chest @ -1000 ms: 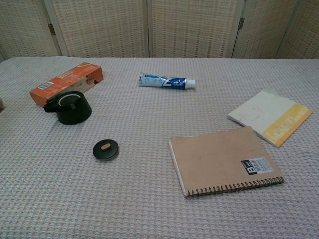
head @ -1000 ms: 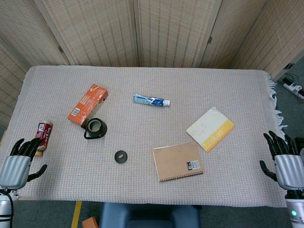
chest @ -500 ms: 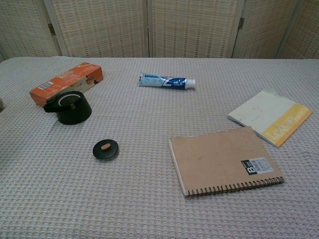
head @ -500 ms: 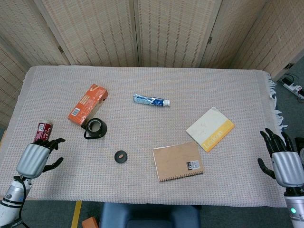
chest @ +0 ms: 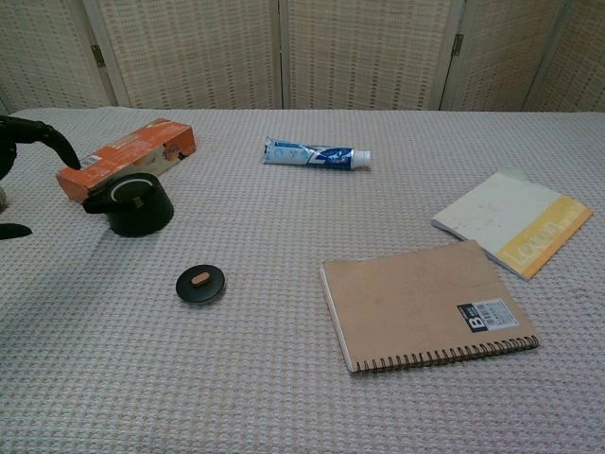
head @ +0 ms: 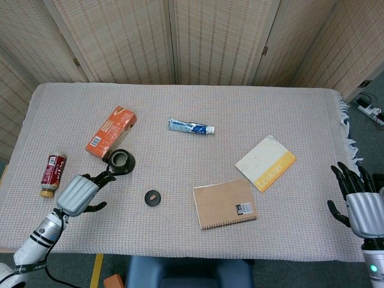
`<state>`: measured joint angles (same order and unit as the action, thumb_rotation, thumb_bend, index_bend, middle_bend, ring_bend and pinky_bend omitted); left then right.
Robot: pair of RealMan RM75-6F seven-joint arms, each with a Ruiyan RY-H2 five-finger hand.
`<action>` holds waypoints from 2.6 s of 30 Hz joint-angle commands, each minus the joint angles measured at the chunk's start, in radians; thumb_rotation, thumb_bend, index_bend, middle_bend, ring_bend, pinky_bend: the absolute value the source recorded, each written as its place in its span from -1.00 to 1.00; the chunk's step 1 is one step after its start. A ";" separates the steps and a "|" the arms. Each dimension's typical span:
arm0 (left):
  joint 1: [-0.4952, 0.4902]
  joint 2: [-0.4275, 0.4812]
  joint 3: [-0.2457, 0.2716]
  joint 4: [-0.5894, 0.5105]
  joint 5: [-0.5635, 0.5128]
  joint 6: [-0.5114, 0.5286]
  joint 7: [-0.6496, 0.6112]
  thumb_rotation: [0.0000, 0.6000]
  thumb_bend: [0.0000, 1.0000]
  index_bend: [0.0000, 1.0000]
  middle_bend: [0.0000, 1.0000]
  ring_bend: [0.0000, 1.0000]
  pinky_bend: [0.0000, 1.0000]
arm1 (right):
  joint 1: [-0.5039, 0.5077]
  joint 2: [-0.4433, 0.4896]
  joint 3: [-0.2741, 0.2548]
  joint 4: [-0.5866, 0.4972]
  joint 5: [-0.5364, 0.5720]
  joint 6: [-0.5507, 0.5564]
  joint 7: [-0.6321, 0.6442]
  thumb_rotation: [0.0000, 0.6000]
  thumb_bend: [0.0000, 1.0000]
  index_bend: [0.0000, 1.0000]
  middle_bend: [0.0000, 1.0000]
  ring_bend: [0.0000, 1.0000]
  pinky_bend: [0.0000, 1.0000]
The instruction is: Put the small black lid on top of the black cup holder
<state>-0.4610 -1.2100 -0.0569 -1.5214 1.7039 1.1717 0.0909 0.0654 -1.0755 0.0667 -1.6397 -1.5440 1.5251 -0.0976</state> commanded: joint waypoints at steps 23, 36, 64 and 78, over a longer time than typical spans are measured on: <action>-0.242 -0.221 0.020 0.120 0.016 -0.240 0.072 1.00 -0.66 -0.62 -0.72 0.40 0.61 | -0.001 -0.006 -0.001 -0.018 0.003 -0.001 -0.020 1.00 -0.26 -0.93 -0.83 -0.69 -1.00; -0.274 -0.307 0.030 0.196 -0.066 -0.298 0.127 1.00 -0.65 -0.49 -0.60 0.48 0.61 | -0.008 -0.009 -0.003 -0.007 0.005 0.007 -0.002 1.00 -0.26 -0.93 -0.83 -0.68 -1.00; -0.277 -0.410 0.062 0.323 -0.120 -0.268 0.116 1.00 -0.57 -0.30 -0.42 0.55 0.61 | -0.011 -0.024 -0.002 0.026 0.023 -0.004 0.030 1.00 -0.26 -0.86 -0.83 -0.66 -1.00; -0.279 -0.426 0.077 0.362 -0.093 -0.216 0.042 1.00 -0.55 -0.04 -0.13 0.64 0.65 | -0.008 -0.030 0.001 0.037 0.028 -0.009 0.039 1.00 -0.26 -0.84 -0.83 -0.66 -1.00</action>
<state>-0.7405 -1.6363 0.0198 -1.1602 1.6099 0.9520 0.1364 0.0571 -1.1055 0.0678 -1.6023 -1.5155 1.5162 -0.0586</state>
